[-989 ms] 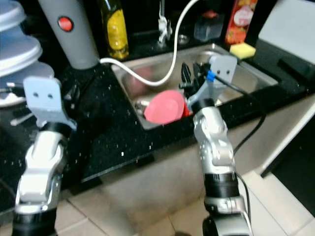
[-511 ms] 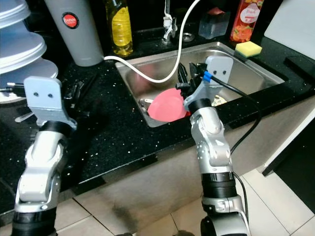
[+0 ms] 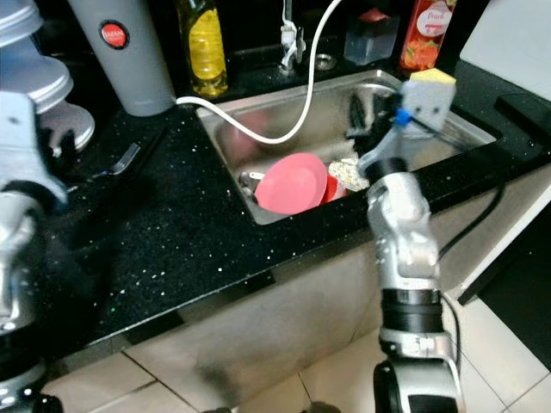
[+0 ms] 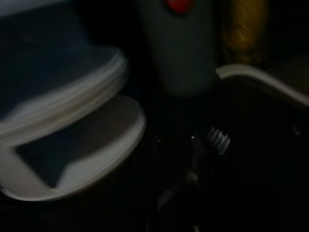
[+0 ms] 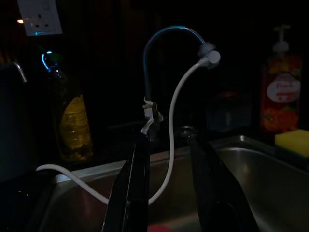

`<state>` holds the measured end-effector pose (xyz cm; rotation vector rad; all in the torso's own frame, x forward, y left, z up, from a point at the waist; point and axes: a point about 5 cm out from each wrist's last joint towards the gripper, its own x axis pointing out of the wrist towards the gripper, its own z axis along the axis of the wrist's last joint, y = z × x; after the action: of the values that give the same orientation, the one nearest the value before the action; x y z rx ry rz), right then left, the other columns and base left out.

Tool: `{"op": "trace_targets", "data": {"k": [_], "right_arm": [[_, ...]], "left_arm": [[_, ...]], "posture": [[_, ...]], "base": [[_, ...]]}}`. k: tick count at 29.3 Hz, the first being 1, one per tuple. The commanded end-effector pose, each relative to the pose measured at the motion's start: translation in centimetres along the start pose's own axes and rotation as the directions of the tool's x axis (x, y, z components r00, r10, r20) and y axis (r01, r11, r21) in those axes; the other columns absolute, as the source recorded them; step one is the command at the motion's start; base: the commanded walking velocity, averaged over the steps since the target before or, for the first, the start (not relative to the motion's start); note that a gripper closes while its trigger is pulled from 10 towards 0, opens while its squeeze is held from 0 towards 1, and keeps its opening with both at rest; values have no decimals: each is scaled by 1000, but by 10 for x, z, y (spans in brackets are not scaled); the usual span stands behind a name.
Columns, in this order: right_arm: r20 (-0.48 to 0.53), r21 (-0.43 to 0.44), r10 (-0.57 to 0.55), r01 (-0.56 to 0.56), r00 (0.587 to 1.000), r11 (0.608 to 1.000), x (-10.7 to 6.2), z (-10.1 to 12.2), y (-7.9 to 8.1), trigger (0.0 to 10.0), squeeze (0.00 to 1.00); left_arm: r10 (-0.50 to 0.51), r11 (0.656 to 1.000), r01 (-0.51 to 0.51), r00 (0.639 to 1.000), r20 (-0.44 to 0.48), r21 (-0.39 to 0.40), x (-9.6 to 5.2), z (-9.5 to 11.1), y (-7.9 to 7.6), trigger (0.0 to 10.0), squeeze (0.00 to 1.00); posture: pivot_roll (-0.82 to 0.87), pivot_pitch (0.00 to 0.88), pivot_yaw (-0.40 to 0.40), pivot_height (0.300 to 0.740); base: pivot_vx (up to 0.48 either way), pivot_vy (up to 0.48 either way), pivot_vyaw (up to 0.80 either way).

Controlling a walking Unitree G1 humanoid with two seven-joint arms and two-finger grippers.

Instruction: Kitchen organization

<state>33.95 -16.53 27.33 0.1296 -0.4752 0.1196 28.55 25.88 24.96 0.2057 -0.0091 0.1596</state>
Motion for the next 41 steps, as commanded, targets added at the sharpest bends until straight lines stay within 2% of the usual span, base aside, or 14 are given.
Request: {"op": "trace_targets", "data": {"k": [1,7,8,19,20,22,23,26,27,29,30,31,32,41], "right_arm": [[14,-13,-23,23,1000,1000,6,9,-11,10000,0],[27,-24,-40,41,999,999,10,15,-18,10000,0],[24,-24,-46,47,999,999,9,15,-20,10000,0],[3,-10,-54,54,999,998,6,9,-20,10000,0],[-3,-2,-48,48,999,999,8,7,-18,10000,0],[-5,1,-45,45,999,999,9,6,-17,10000,0],[-6,7,-39,39,999,999,9,5,-15,10000,0],[-5,21,-32,33,999,999,9,4,-11,10000,0],[-8,24,-31,32,999,999,9,4,-11,10000,0],[-9,25,-31,31,999,999,9,3,-11,10000,0],[-14,25,-26,26,1000,999,9,3,-10,10000,0],[-14,25,-26,26,1000,999,9,3,-10,10000,0],[-17,26,-14,15,1000,1000,10,3,-9,10000,0],[-18,43,1,0,1000,999,12,2,-3,10000,0]], "left_arm": [[-59,998,61,995,-83,13,4,-5,10,10000,0],[-149,989,148,970,-190,-24,9,-22,16,10000,63],[-197,980,196,951,-240,-31,8,-31,17,10000,1000],[-298,954,290,897,-327,-75,6,-43,14,10000,1000],[-345,937,341,867,-360,-78,6,-53,7,10000,855],[-356,933,351,857,-374,-83,6,-58,4,10000,855],[-362,930,355,841,-402,-94,6,-68,1,10000,0],[-357,933,335,809,-468,-134,-1,-95,-8,10000,0],[-346,938,314,804,-484,-149,-4,-103,-11,8157,0],[-339,941,300,800,-495,-158,-5,-107,-13,8157,0],[-331,944,284,799,-502,-169,-7,-111,-15,1412,0],[-331,944,284,799,-502,-169,-7,-111,-15,1412,0],[-328,945,271,799,-505,-185,-12,-115,-19,0,0],[-316,948,263,834,-452,-177,-12,-105,-23,0,0]], "posture": [[29,9,15,740],[45,27,17,740],[39,33,20,740],[45,39,22,740],[52,34,18,740],[52,33,19,740],[52,33,19,740],[66,37,21,740],[72,41,12,740],[72,41,12,740],[73,42,3,740],[73,42,3,740],[74,52,-5,740],[73,36,-13,740]], "base": [[0,0,0],[0,0,0],[0,0,0],[0,0,0],[0,0,0],[0,0,0],[0,0,0],[0,0,0],[0,0,0],[0,0,0],[0,0,0],[0,0,0],[0,0,0],[0,0,0]]}}
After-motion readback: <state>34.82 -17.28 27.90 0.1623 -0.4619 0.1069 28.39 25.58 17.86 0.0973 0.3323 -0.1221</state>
